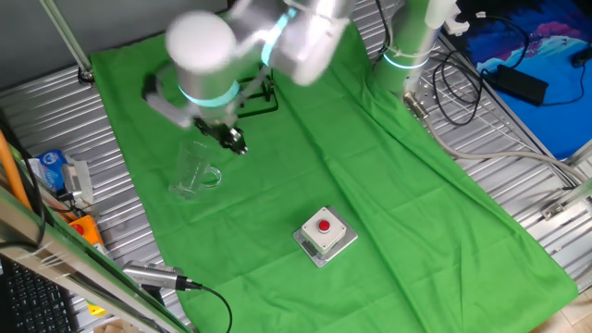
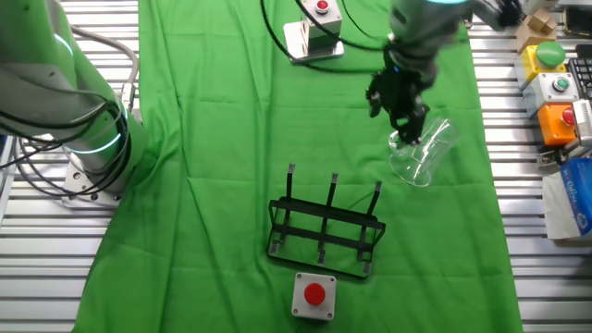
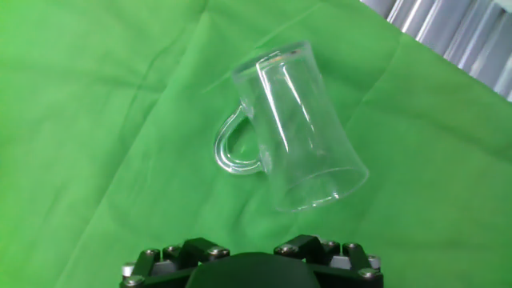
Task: Take the cup off the cup rack
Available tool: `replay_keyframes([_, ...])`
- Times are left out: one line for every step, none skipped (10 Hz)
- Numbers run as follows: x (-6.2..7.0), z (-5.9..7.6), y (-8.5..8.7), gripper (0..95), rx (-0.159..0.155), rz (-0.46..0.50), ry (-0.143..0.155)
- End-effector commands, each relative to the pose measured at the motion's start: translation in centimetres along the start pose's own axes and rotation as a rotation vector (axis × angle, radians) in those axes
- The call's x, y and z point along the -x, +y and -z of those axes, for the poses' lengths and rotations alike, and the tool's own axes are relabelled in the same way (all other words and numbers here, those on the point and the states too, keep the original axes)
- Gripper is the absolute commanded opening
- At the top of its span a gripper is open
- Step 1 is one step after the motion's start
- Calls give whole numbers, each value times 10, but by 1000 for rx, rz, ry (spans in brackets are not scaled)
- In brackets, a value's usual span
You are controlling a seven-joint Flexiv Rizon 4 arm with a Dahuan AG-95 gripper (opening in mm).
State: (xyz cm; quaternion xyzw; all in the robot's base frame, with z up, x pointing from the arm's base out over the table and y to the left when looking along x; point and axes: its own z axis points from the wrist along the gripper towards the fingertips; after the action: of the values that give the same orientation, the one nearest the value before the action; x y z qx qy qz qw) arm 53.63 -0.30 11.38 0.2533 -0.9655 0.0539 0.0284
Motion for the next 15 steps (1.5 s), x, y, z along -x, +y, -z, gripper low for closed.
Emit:
replay_keyframes([0,4,-13,760,83,2,-35])
replay_keyframes([-1,5,-15,760,96,-7,-46])
replay_keyframes([-2,10,-16,760,87,-21,-40])
replay_keyframes([-2,15,-16,570,88,-47,-40])
replay_keyframes([-2,20,-16,570,108,-83,-48])
replay_keyframes([-2,25,-20,570,190,-124,-86])
replay_keyframes([-2,28,-27,570,246,-143,-119])
replay_keyframes([-2,30,-34,570,255,-153,-135])
replay_keyframes([-2,32,-38,570,274,-163,-145])
replay_keyframes([-1,39,-51,570,325,-170,-171])
replay_keyframes([3,44,-60,570,345,-178,-195])
replay_keyframes([8,48,-65,570,361,-191,-207])
replay_keyframes([13,50,-68,570,361,-205,-215])
replay_keyframes([15,51,-68,570,368,-213,-218])
replay_keyframes([15,50,-68,570,368,-194,-223])
